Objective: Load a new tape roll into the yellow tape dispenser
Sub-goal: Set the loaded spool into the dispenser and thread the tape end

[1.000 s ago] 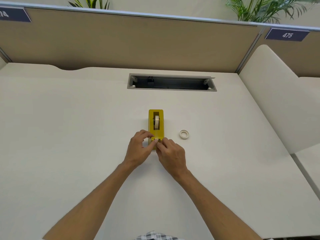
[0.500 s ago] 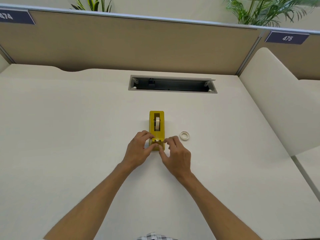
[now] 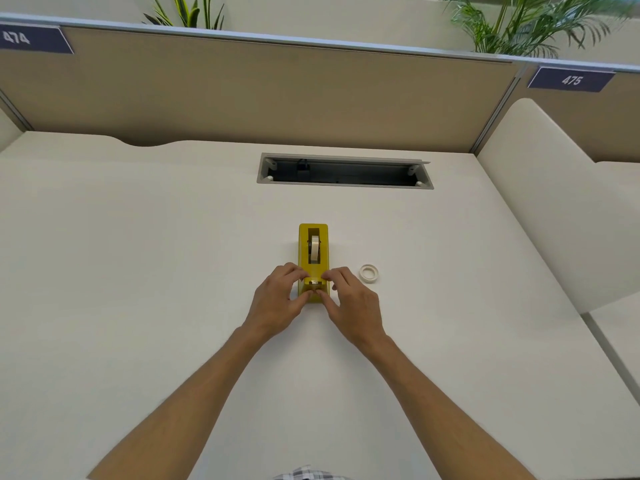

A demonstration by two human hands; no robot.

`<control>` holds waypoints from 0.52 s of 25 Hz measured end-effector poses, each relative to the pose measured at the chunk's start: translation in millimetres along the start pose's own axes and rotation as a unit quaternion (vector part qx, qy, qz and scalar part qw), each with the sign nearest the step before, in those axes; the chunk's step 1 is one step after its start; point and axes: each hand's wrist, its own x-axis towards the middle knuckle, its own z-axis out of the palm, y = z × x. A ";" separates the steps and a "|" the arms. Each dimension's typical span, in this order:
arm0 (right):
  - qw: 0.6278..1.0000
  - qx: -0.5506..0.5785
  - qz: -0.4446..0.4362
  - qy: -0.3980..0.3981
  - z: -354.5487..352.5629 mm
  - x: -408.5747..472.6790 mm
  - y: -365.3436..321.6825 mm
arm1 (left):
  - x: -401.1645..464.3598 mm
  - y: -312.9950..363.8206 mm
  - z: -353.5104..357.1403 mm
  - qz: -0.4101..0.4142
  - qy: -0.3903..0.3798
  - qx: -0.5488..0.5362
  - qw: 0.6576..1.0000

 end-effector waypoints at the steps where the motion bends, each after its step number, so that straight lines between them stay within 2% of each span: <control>1: 1.000 -0.002 0.003 -0.001 0.1 0.0 -0.1 | -0.1 0.8 -0.1 -0.002 0.001 0.002 1.000; 13: 1.000 0.003 0.014 -0.016 -4.1 1.3 -2.2 | -4.4 4.4 -5.1 -0.039 -0.022 -0.014 0.999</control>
